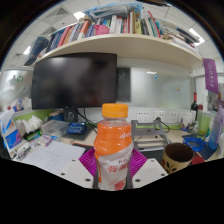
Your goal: Pour water
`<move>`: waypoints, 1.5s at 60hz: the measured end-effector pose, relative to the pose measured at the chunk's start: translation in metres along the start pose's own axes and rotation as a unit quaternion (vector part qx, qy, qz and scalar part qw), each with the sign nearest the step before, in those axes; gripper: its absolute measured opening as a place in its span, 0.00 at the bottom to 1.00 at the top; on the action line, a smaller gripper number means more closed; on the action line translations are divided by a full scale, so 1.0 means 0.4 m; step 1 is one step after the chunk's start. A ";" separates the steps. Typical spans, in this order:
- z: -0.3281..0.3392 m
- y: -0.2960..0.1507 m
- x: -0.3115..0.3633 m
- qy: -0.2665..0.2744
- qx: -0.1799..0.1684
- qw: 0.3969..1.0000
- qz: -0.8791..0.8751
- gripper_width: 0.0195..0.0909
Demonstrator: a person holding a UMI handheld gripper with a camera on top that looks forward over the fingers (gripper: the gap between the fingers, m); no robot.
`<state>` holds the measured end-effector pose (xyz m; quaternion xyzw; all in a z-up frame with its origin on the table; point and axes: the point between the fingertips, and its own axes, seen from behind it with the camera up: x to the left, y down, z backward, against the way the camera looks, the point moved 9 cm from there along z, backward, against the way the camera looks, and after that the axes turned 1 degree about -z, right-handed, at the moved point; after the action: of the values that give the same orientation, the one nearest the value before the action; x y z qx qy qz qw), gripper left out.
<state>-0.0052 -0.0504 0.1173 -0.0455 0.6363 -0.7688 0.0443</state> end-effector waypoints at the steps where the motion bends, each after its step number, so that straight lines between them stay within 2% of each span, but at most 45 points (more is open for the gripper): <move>1: 0.003 -0.008 0.004 -0.007 0.001 1.000 -0.013 0.27; 8: 0.023 -0.067 0.016 -0.047 -0.006 0.984 -0.172 0.27; 14: 0.040 -0.122 -0.013 -0.066 -0.016 0.942 -0.329 0.27; 32: 0.044 -0.169 -0.138 -0.037 -0.003 0.773 -0.633 0.27; 38: 0.036 -0.182 -0.148 -0.032 0.011 0.724 -0.689 0.27; 51: 0.019 -0.179 -0.175 -0.014 0.019 0.615 -0.788 0.27; 64: 0.007 -0.152 -0.177 -0.009 0.052 0.556 -0.829 0.27; 71: 0.009 -0.155 -0.180 -0.006 0.061 0.555 -0.830 0.27; 77: 0.023 -0.193 -0.185 -0.014 0.059 0.576 -0.815 0.27; 83: 0.051 -0.274 -0.204 -0.032 0.055 0.648 -0.759 0.27; 90: 0.083 -0.370 -0.259 -0.031 0.046 0.774 -0.630 0.29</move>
<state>0.1002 -0.0423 0.2675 -0.4585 0.4275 -0.6509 -0.4282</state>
